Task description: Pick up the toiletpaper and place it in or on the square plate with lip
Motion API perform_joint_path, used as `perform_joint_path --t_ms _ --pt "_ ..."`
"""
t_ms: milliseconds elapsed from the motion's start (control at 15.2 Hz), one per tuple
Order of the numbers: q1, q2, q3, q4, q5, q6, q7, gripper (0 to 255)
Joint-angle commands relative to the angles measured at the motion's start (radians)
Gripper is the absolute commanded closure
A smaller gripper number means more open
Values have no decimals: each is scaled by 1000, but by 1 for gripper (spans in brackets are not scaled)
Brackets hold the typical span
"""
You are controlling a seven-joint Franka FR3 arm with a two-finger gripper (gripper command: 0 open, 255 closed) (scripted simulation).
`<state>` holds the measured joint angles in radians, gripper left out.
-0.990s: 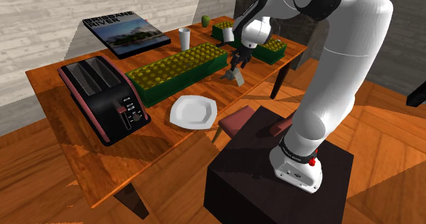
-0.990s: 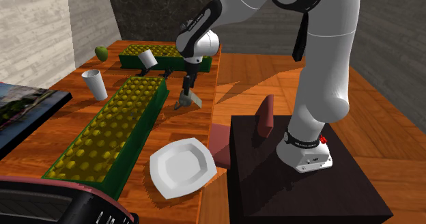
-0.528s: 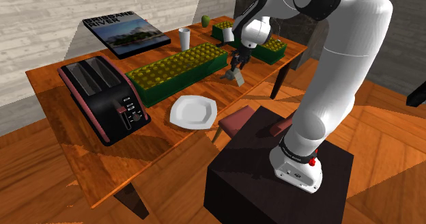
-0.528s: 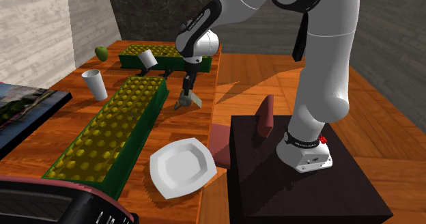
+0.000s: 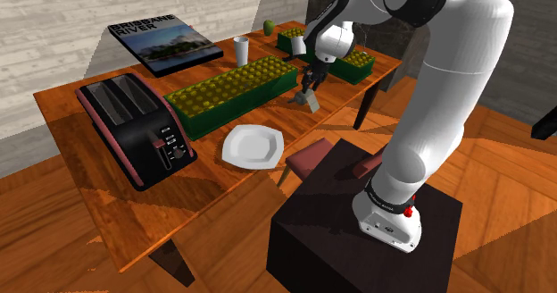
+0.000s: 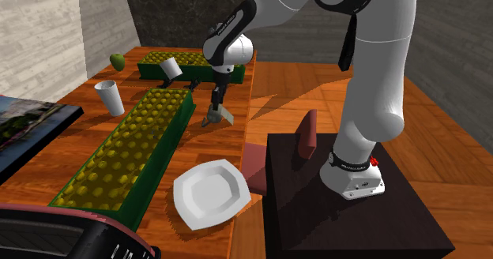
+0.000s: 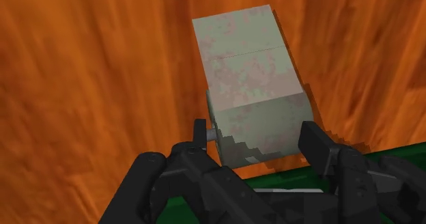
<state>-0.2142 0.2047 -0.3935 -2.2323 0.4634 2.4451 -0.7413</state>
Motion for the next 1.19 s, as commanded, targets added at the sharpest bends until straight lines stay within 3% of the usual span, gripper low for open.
perform_joint_path --t_ms 0,594,660,726,792,1122 --pt "0 4 -2 -3 -4 5 6 255" --pt "12 -67 -22 14 -78 -67 70 255" --pt "12 -67 -22 14 -78 -67 70 0" --pt "40 -172 -12 -157 -71 158 23 0" --pt "80 -248 -9 -308 -1 384 -73 0" --pt "82 -156 19 -272 158 421 -192 0"
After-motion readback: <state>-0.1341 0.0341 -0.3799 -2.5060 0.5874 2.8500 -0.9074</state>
